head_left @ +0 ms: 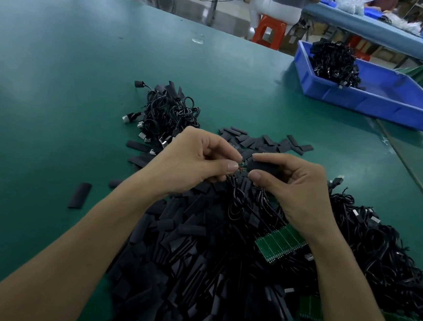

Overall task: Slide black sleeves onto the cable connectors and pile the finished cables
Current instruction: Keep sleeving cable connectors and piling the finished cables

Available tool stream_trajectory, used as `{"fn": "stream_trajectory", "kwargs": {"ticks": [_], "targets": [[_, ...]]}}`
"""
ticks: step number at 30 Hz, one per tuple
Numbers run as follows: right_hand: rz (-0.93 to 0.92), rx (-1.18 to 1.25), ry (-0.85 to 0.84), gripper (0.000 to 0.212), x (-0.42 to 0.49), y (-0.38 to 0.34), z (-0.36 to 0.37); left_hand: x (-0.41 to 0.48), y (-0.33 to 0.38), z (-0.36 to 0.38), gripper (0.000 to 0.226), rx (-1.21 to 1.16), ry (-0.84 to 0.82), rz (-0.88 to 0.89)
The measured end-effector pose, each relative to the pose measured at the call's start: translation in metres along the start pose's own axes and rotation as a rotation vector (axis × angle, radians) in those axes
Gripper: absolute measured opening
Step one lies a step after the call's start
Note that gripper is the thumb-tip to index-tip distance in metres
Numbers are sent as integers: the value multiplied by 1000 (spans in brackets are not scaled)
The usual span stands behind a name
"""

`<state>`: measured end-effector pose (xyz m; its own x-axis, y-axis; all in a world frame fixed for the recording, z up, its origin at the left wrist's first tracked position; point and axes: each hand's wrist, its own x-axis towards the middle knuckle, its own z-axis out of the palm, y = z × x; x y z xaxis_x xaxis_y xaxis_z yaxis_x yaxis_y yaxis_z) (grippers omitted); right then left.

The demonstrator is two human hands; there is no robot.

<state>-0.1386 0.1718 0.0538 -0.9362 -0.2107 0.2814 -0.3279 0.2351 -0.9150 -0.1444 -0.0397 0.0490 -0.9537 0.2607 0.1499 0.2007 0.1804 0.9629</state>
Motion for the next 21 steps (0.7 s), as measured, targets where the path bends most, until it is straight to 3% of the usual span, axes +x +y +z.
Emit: {"fn": "stream_trajectory", "kwargs": {"ticks": [10, 14, 17, 21], "targets": [[-23, -11, 17, 23, -2, 1, 10, 1, -1, 2, 16, -51, 33, -26], [-56, -48, 53, 20, -3, 2, 9, 1, -3, 2, 8, 63, 46, -88], [-80, -54, 79, 19, -5, 4, 10, -1, 0, 2, 21, 88, 18, -141], [-90, -51, 88, 16, -7, 6, 10, -2, 2, 3, 17, 62, -11, -152]]}}
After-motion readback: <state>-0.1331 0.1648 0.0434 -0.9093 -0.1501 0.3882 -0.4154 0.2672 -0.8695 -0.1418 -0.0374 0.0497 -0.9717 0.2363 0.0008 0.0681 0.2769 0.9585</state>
